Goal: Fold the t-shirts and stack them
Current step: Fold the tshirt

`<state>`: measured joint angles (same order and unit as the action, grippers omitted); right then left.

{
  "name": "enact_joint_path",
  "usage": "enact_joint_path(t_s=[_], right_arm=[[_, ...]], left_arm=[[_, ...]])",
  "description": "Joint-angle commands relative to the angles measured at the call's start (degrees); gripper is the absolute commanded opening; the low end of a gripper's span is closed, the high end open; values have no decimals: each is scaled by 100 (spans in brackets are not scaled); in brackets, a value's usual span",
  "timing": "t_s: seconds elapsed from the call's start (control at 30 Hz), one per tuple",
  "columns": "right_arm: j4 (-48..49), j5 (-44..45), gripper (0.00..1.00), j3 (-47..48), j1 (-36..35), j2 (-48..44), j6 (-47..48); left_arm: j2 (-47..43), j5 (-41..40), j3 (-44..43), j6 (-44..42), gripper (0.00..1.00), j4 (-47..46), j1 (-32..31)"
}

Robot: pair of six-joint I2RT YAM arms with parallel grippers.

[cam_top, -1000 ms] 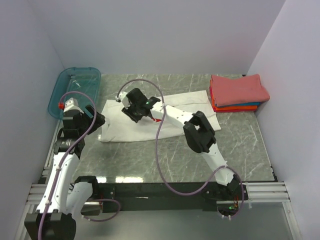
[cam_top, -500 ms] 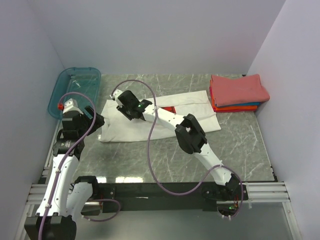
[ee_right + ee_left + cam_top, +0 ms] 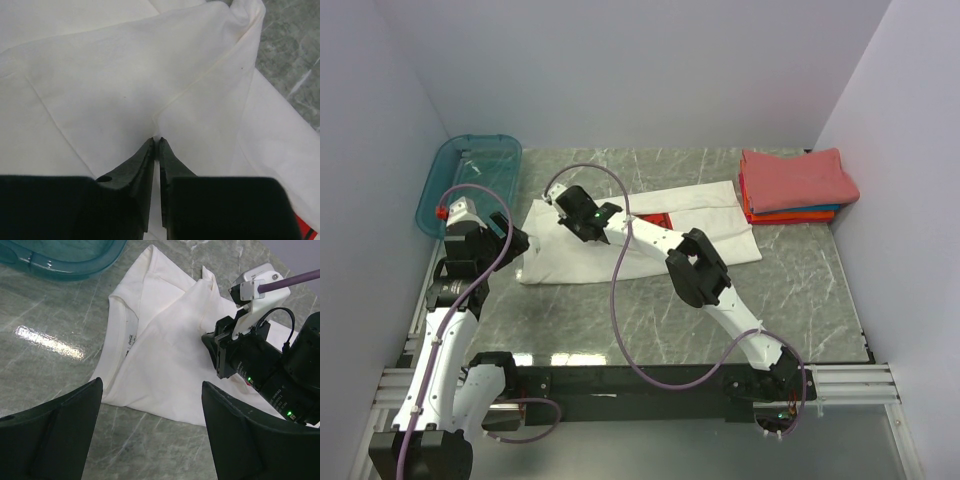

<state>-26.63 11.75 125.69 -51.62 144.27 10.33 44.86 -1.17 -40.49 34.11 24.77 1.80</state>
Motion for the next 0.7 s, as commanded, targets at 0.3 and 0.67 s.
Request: enact_joint_path(t_s=[0.3,0.67], right_arm=[[799,1338,0,-544,668,-917,478],[1100,736,69,-1899,1382,-2464,611]], left_arm=[[-21,73,-64,-89,85,-87,22],[66,388,-21,-115,85,-192,22]])
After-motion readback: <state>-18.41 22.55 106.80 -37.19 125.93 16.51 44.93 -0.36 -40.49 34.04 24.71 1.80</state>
